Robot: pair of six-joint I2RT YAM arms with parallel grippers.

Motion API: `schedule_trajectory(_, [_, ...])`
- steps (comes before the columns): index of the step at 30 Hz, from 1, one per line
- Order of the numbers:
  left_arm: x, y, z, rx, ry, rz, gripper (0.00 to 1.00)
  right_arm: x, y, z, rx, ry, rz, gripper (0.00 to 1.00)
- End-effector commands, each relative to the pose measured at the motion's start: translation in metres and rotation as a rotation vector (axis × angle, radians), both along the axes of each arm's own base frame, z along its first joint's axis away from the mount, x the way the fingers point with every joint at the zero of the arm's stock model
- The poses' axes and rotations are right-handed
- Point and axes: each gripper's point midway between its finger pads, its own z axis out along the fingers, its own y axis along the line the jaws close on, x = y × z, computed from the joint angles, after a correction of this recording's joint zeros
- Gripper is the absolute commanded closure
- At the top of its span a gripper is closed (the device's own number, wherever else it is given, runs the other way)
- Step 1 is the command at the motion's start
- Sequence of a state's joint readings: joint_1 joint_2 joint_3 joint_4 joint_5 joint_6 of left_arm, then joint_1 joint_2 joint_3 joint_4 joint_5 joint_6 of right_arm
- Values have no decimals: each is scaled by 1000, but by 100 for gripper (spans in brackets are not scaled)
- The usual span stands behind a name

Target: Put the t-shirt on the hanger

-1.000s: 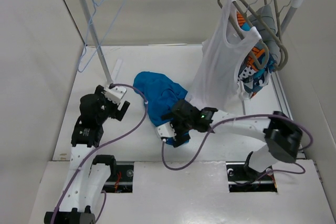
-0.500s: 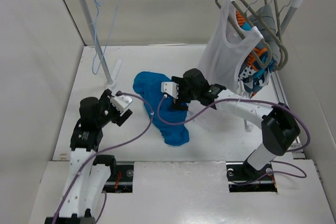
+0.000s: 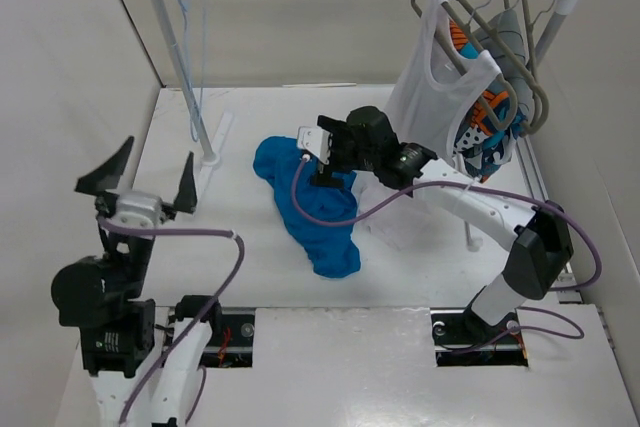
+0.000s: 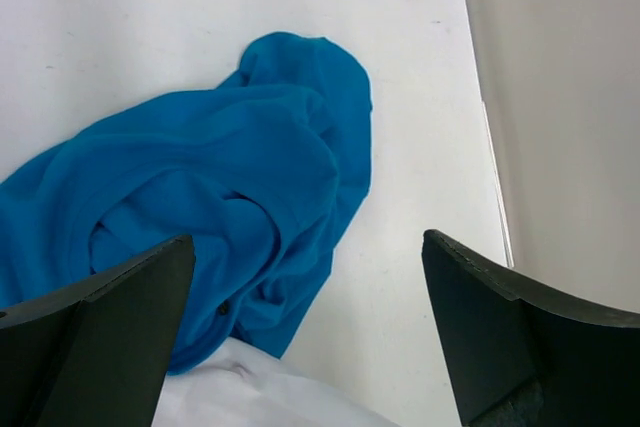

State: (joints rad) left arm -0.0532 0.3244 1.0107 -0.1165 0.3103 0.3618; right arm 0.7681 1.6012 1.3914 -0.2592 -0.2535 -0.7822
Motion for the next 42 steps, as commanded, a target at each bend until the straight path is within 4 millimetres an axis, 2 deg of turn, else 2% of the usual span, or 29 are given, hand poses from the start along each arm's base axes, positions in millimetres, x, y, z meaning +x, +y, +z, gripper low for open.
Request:
schedule_trajectory(1, [22, 31, 45, -213, -16, 136, 20, -15, 11, 28, 48, -23, 28, 0])
schedule_trajectory(3, [49, 42, 43, -253, 100, 205, 20, -19, 15, 26, 53, -16, 37, 0])
schedule_trajectory(4, [81, 40, 32, -237, 253, 224, 20, -20, 15, 21, 47, -10, 37, 0])
schedule_trajectory(7, [119, 14, 6, -163, 435, 138, 13, -24, 17, 28, 60, -22, 46, 0])
schedule_trajectory(8, [123, 7, 6, -153, 439, 100, 9, -22, 16, 28, 57, -25, 38, 0])
schedule_trajectory(9, [129, 6, 3, -152, 444, 100, 7, -26, 20, 28, 57, -25, 49, 0])
schedule_trajectory(12, [149, 9, -1, -159, 442, 125, 6, -29, 13, 24, 44, -19, 39, 0])
schedule_trajectory(13, [154, 8, -8, -166, 464, 125, 6, -31, 12, 29, 52, -26, 39, 0])
schedule_trajectory(14, [161, 7, -8, -167, 460, 124, 6, -32, 10, 17, 33, -8, 39, 0])
schedule_trajectory(15, [162, 5, -12, -176, 473, 114, 6, -32, 8, 22, 39, -19, 31, 0])
schedule_trajectory(17, [170, 2, -17, -188, 491, 101, 6, -39, 7, 13, 31, 2, 35, 0])
schedule_trajectory(18, [174, -1, -21, -184, 503, 90, 13, -39, 5, 18, 35, -9, 26, 0])
schedule_trajectory(19, [174, -3, -26, -189, 518, 81, 19, -38, 3, 13, 26, -6, 16, 0])
schedule_trajectory(21, [176, -3, -31, -188, 529, 82, 36, -40, -2, 17, 30, -15, 8, 0])
schedule_trajectory(22, [176, -5, -37, -184, 543, 73, 61, -40, -2, 13, 23, -9, 7, 0])
schedule_trajectory(23, [177, -6, -42, -191, 556, 73, 75, -40, -5, 17, 32, -13, -7, 0])
schedule_trajectory(24, [177, -6, -42, -191, 556, 73, 86, -41, -6, 13, 25, -7, -8, 0])
schedule_trajectory(25, [175, -3, -37, -205, 539, 82, 96, -42, -7, 18, 33, -14, -8, 0])
schedule_trajectory(26, [176, -1, -37, -208, 537, 97, 100, -43, -8, 14, 26, -8, -8, 0])
schedule_trajectory(30, [173, 2, -27, -226, 507, 109, 100, -42, -9, 13, 27, -4, -20, 0])
schedule_trajectory(34, [158, -2, 2, -215, 397, 61, 100, -46, -1, 33, 50, -27, -5, 0])
schedule_trajectory(35, [144, -3, 20, -208, 320, 40, 100, -47, 5, 41, 63, -38, 4, 0])
schedule_trajectory(36, [142, -6, 13, -180, 309, 24, 100, -46, 6, 47, 72, -46, 4, 0])
schedule_trajectory(38, [132, -5, 13, -148, 251, 22, 100, -49, 11, 61, 101, -56, 10, 0])
schedule_trajectory(39, [117, -3, 24, -141, 181, 22, 100, -48, 8, 70, 114, -72, 1, 0])
schedule_trajectory(40, [120, -3, 7, -127, 208, 28, 100, -48, 9, 75, 127, -71, -2, 0])
schedule_trajectory(42, [117, -1, 0, -95, 199, 40, 100, -47, 11, 92, 164, -87, -6, 0])
